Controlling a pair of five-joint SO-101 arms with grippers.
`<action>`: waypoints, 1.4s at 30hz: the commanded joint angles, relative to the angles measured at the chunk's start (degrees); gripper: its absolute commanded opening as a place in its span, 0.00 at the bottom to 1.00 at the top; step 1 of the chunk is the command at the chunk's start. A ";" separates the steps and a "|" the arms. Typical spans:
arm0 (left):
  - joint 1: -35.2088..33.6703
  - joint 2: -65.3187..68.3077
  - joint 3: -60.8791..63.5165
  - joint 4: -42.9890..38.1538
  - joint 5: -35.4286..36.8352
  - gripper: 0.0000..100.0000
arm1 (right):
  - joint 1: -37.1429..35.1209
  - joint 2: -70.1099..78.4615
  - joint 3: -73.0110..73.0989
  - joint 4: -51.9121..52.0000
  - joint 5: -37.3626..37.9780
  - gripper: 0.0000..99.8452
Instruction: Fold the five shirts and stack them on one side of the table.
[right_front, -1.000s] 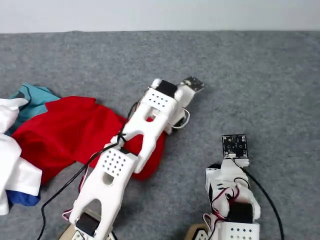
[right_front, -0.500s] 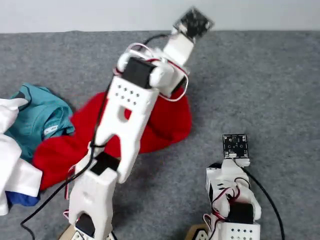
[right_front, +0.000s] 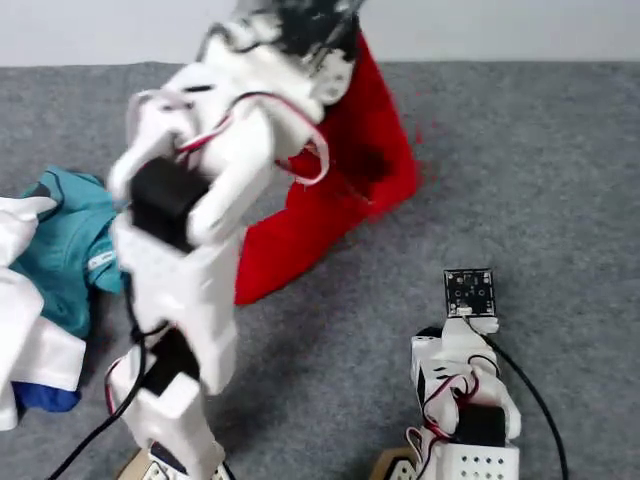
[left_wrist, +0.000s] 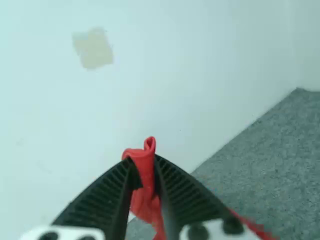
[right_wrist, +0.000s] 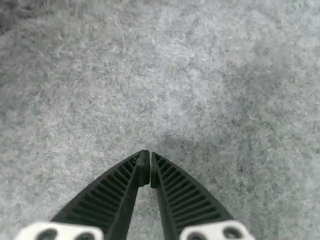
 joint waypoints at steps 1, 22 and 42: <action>-1.85 -5.63 -1.80 6.68 -0.70 0.00 | 0.40 -0.66 -0.18 -0.48 0.62 0.01; -33.14 -19.34 56.22 15.47 -13.27 0.00 | 0.31 -0.40 0.79 -22.73 0.70 0.01; -46.68 -31.12 95.25 15.30 -27.69 0.00 | -14.37 9.01 -22.15 -13.14 4.04 0.01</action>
